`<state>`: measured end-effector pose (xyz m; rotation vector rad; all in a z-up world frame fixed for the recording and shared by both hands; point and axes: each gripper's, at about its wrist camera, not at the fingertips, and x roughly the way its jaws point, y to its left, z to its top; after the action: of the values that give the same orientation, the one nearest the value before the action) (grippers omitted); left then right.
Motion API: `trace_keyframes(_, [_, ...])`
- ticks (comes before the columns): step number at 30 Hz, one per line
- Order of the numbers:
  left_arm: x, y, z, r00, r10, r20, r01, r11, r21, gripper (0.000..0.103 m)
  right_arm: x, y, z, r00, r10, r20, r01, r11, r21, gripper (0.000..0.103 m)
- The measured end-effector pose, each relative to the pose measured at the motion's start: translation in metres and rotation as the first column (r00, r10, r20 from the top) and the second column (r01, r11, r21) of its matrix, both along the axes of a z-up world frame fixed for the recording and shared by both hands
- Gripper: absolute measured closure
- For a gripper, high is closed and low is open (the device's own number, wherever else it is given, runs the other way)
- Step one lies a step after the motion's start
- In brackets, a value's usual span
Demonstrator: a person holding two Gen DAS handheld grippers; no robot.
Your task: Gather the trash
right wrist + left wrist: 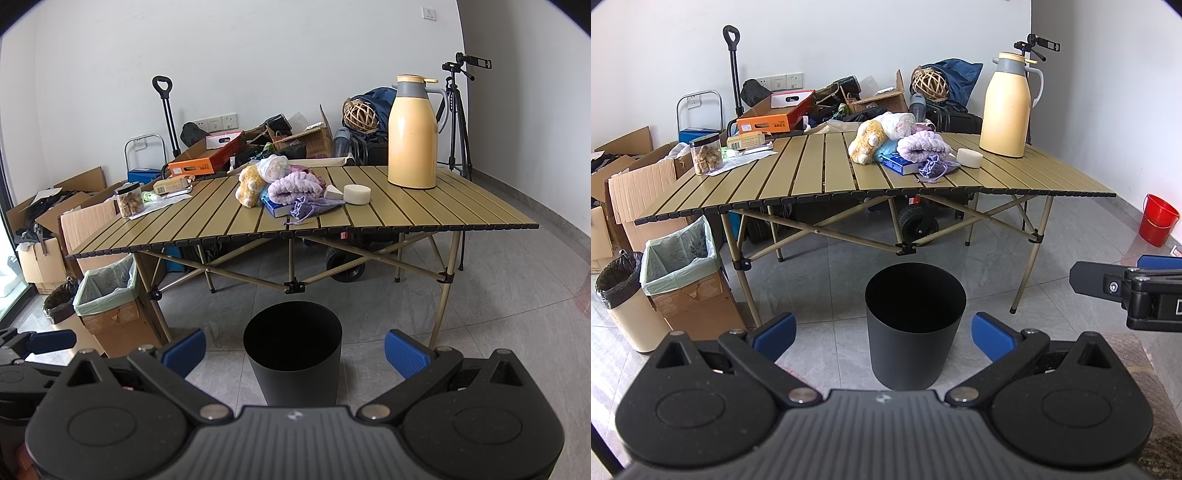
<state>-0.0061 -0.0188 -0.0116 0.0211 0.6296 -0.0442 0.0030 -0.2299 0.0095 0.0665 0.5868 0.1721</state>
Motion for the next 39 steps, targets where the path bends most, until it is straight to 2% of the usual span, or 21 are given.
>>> trace_keyframes(10, [0.002,-0.001,0.002,1.000,0.001,0.009,-0.001,1.000,0.002,0.000,0.004,0.001,0.002,1.000,-0.001,0.007,0.001,1.000,0.001,0.000])
trace_keyframes(17, [0.019,0.003,0.008,0.999,-0.004,0.037,0.004,1.000,-0.005,0.000,0.010,0.000,0.000,1.000,-0.016,0.023,0.016,1.000,0.001,0.000])
trace_keyframes(39, [0.125,0.004,0.020,0.994,-0.023,0.106,0.026,0.999,-0.030,0.000,0.113,-0.007,-0.003,0.996,-0.051,0.070,0.050,0.998,0.026,0.000])
